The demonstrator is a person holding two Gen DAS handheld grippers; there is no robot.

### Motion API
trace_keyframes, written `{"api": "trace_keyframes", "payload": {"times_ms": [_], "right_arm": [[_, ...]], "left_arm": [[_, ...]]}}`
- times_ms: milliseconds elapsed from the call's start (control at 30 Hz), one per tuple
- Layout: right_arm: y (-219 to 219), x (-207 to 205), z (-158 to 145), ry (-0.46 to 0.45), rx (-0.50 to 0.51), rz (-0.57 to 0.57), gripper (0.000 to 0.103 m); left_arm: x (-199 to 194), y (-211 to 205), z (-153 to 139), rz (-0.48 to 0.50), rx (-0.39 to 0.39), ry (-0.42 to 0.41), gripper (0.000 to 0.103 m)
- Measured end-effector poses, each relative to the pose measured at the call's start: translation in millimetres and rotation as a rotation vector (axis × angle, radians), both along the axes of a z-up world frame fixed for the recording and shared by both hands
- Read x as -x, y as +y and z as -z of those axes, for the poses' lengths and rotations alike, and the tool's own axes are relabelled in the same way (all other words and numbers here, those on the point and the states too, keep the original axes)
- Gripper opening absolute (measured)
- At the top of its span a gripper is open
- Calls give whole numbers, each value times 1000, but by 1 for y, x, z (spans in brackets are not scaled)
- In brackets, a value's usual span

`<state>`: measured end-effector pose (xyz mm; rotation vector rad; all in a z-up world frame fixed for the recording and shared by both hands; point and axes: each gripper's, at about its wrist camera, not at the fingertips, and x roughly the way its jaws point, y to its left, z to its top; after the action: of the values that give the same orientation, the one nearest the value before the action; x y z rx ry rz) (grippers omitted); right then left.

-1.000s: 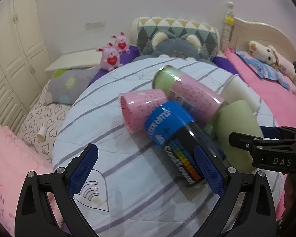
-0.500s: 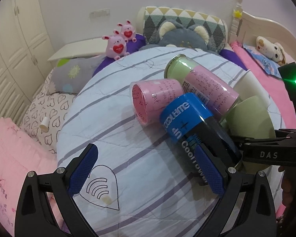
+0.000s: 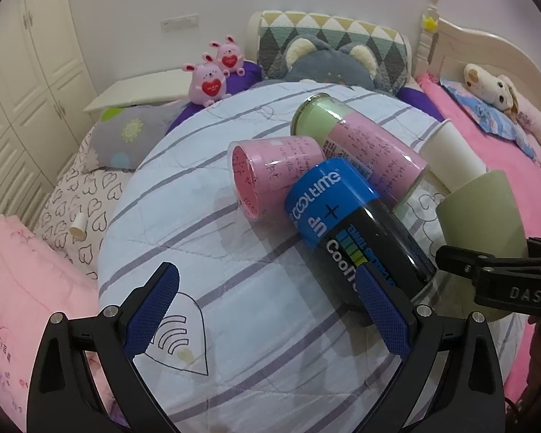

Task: Flip cup upright
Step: 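Lift the pale green cup by its rim with the right gripper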

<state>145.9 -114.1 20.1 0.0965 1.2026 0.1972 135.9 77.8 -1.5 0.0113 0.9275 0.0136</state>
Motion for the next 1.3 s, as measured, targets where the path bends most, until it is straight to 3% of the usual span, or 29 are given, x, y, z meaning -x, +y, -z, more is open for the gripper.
{"api": "trace_keyframes", "payload": {"times_ms": [667,933,1300], "right_arm": [[-22,70,-6,-109,-22,40,78],[-12,88,-4,-97,-6,78,78],[8,86,14,-6,-12,143,78]], "left_arm": [[58,-29,9,57,-20,-45,99],[65,-28,16,142,-12,3,99],[57,-10,22,209,-12,22,99]]}}
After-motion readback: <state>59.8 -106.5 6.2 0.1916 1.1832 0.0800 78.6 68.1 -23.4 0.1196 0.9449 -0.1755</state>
